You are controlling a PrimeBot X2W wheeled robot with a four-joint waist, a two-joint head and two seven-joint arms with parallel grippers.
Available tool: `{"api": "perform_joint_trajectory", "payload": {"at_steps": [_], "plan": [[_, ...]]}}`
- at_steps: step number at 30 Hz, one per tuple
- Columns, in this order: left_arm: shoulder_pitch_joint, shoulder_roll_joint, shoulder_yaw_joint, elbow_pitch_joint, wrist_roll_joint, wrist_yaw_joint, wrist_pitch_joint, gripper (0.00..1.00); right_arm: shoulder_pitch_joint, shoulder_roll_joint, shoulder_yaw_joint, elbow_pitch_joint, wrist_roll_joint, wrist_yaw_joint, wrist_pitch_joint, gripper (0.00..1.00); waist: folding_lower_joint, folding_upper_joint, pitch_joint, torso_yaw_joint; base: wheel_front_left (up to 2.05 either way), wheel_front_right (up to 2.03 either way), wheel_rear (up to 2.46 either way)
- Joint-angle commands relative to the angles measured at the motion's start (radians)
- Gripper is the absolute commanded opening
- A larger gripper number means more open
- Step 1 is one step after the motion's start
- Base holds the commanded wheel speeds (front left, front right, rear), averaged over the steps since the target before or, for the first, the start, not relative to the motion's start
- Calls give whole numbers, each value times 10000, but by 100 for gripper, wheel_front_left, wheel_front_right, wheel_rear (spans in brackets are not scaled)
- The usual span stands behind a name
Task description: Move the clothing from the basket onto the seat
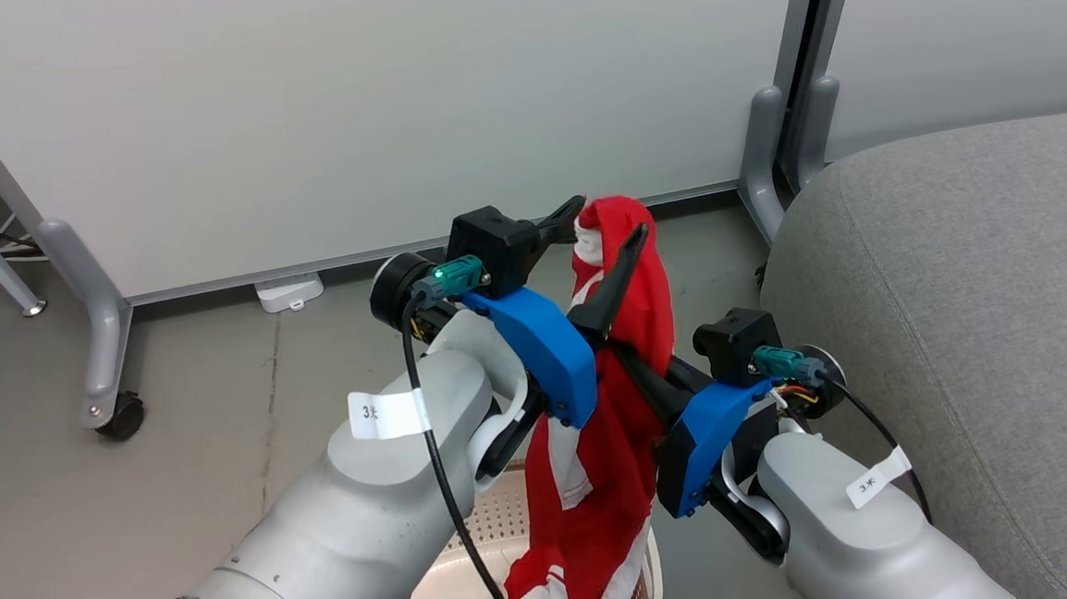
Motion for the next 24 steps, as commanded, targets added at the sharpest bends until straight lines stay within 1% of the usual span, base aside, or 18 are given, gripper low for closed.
{"api": "perform_joint_trajectory", "payload": {"at_steps": [1, 6, 11, 12, 18, 24], "plan": [[148, 1, 178, -2, 142, 74, -50, 100, -39, -22, -62, 21, -69, 1, -52, 0, 0, -1, 8, 20, 0, 0, 0], [522, 159, 891, -339, 615, 102, -49, 100, -32, -20, -184, 0, -202, 1, -54, 0, 0, -1, 35, 81, 0, 0, 0], [1183, 477, 1785, -1074, 1411, 150, -46, 100, -19, -22, -413, -76, -520, 1, -53, 0, 0, -1, 81, 194, 0, 0, 0], [1183, 477, 1785, -1074, 1411, 150, -46, 100, -19, -22, -413, -76, -520, 1, -53, 0, 0, -1, 81, 194, 0, 0, 0], [2536, 1003, 3170, -2156, 2448, 216, -40, 100, 138, -22, -822, -276, -873, 1, -53, 0, 0, -1, 130, 324, 0, 0, 0], [4100, 1332, 4699, -3144, 3412, 195, -42, 100, 301, -20, -1155, -477, -1157, 1, -51, 0, 0, -1, 161, 374, 0, 0, 0]]}}
